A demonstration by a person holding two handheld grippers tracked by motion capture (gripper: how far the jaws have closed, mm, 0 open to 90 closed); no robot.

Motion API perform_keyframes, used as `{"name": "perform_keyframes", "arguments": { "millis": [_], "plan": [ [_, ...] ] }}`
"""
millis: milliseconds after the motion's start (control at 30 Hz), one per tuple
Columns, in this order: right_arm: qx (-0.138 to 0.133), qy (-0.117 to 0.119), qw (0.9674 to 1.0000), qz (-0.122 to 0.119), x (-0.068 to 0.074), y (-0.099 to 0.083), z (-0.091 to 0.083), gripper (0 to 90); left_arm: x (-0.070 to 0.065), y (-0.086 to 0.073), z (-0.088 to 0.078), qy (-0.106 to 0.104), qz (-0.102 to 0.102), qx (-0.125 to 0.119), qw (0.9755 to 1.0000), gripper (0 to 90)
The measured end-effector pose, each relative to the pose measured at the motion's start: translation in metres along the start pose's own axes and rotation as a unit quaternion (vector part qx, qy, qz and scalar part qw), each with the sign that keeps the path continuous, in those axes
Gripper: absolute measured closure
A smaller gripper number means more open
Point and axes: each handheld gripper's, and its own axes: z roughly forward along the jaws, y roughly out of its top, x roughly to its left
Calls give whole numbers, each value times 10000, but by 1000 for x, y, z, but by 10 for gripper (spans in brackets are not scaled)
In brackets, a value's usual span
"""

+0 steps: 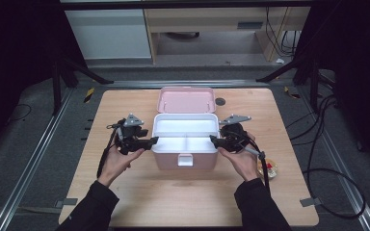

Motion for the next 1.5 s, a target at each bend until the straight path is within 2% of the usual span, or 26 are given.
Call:
{"name": "perform_keyframes", "arguments": {
  "millis": [100, 567, 767, 833, 867, 967, 1067, 1167, 1233, 1267, 1300, 1367, 1400, 1433, 1467, 1500],
  "plan": [
    [-20, 88, 9999, 103, -3, -1, 2, 580, 0, 1, 4, -103, 31, 47, 9999, 556],
    [-8, -33, 9999, 110, 2, 2, 9, 587, 5, 4, 11, 15, 91, 75, 9999, 549],
    [-33, 42, 9998, 190, 1, -1, 11, 583, 6, 4, 12, 5, 124, 63, 9999, 550],
    [-42, 81, 9998, 166, 0, 0, 11, 541, 7, 4, 11, 10, 176, 15, 9998, 532],
    [-125, 149, 9996, 184, 0, 1, 9, 470, 8, 5, 9, 41, 216, -30, 9998, 473],
    [-225, 117, 9996, 82, 0, 4, 5, 425, 12, 11, 1, 43, 343, -98, 9994, 409],
    [-401, 158, 9991, -62, -5, 11, -2, 370, 14, 18, -7, 54, 620, -220, 9978, 350],
    [-481, 203, 9986, -118, -9, 15, -6, 367, 17, 26, -12, -91, 902, -184, 9957, 307],
    [-561, 299, 9978, -210, -13, 19, -9, 374, 20, 31, -12, -136, 1034, -116, 9945, 340],
    [-549, 335, 9972, -393, -16, 24, -11, 384, 22, 33, -12, -98, 1096, -90, 9939, 340],
    [-549, 335, 9972, -393, -16, 24, -11, 384, 23, 35, -11, -127, 1150, -113, 9932, 340],
    [-362, 368, 9965, -663, -18, 31, -12, 391, 27, 39, -10, -326, 1262, -200, 9913, 316],
    [-358, 324, 9955, -819, -19, 34, -12, 401, 27, 41, -10, -340, 1317, -182, 9905, 306],
    [-313, 358, 9945, -933, -20, 38, -13, 420, 27, 44, -9, -382, 1409, -162, 9891, 301],
    [-193, 523, 9930, -1043, -22, 47, -13, 429, 27, 49, -7, -470, 1563, -110, 9865, 292],
    [-206, 534, 9918, -1142, -22, 51, -13, 433, 27, 49, -7, -470, 1563, -110, 9865, 300]
  ]
}}
